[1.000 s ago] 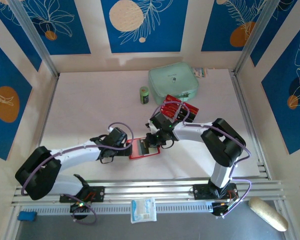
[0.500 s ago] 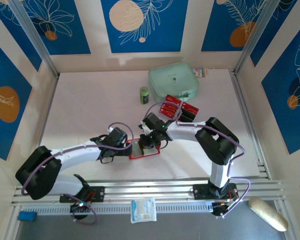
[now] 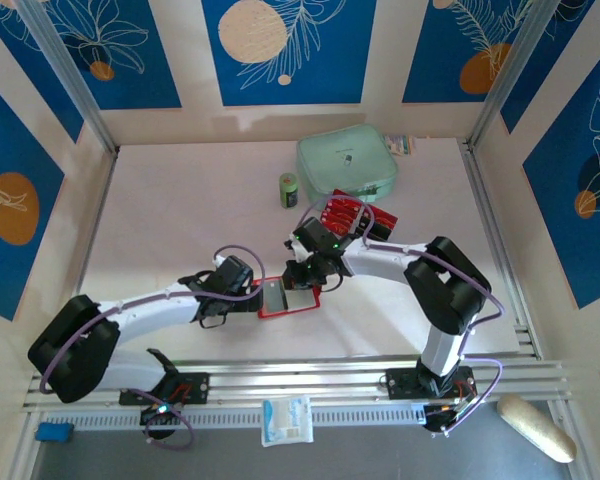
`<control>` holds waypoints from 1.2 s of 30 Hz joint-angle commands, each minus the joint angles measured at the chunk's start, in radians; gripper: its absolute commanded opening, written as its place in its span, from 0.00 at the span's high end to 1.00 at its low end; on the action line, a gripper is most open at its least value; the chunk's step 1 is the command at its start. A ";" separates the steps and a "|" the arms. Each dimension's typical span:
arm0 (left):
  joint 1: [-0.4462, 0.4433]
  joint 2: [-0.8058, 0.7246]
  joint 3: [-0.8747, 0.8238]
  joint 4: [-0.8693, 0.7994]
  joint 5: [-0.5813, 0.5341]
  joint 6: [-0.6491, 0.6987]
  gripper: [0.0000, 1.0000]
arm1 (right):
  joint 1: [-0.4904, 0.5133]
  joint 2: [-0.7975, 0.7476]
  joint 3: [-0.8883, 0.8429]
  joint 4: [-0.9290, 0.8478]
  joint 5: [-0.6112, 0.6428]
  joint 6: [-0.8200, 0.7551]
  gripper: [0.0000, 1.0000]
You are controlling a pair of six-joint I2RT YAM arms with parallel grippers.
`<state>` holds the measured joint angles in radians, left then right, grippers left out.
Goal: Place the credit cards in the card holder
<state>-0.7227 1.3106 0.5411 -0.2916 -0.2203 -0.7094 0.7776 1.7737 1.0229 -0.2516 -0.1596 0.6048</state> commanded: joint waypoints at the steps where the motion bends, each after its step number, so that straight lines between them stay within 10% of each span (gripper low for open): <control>1: 0.006 0.031 -0.025 -0.021 -0.007 -0.022 0.00 | 0.005 0.033 0.011 -0.019 -0.006 -0.009 1.00; 36: 0.005 -0.005 0.004 -0.026 -0.004 -0.010 0.00 | 0.026 0.012 0.080 -0.102 -0.014 -0.022 0.96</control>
<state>-0.7231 1.3128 0.5415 -0.2836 -0.2337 -0.7097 0.8185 1.8606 1.0939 -0.3054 -0.1600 0.5938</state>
